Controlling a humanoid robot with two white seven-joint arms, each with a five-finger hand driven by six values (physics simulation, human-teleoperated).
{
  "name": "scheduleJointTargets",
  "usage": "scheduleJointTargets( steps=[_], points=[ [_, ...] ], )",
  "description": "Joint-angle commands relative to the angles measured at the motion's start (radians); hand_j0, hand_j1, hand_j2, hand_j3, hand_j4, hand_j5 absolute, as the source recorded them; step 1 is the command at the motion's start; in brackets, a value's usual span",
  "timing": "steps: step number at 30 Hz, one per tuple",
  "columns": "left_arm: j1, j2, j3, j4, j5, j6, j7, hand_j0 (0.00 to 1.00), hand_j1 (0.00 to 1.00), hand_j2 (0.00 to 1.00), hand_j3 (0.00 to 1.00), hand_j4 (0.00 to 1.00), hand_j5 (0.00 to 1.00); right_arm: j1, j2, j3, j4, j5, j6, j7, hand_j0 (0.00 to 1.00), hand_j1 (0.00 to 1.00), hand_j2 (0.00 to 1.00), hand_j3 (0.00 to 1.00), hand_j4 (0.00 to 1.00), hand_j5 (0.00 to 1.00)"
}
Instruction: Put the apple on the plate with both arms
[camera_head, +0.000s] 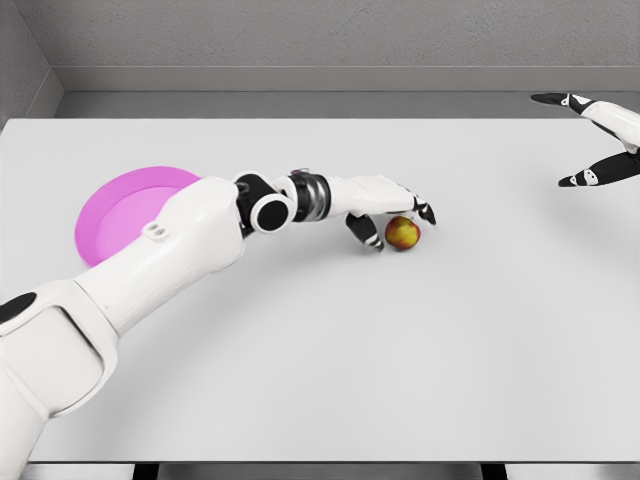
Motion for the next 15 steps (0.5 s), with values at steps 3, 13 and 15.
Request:
scheduleJointTargets(
  steps=[3,13,15],
  points=[
    [0.000,-0.007,0.001,0.003,0.005,0.005,0.000,0.75,0.75,0.75,0.75,0.75,0.75,-0.002,-0.001,-0.001,0.000,-0.008,0.003,0.000,1.00,1.00,1.00,1.00,1.00,1.00],
    [0.002,-0.008,0.001,0.021,-0.003,0.003,0.001,0.75,0.75,0.75,0.75,0.75,0.75,-0.005,-0.002,-0.001,-0.001,-0.008,0.003,0.000,1.00,1.00,1.00,1.00,1.00,1.00],
    [0.002,-0.010,0.001,0.021,-0.003,0.003,0.001,0.75,0.75,0.75,0.75,0.75,0.75,-0.005,-0.002,-0.001,0.000,-0.008,0.003,0.000,1.00,1.00,1.00,1.00,1.00,1.00]
  ],
)
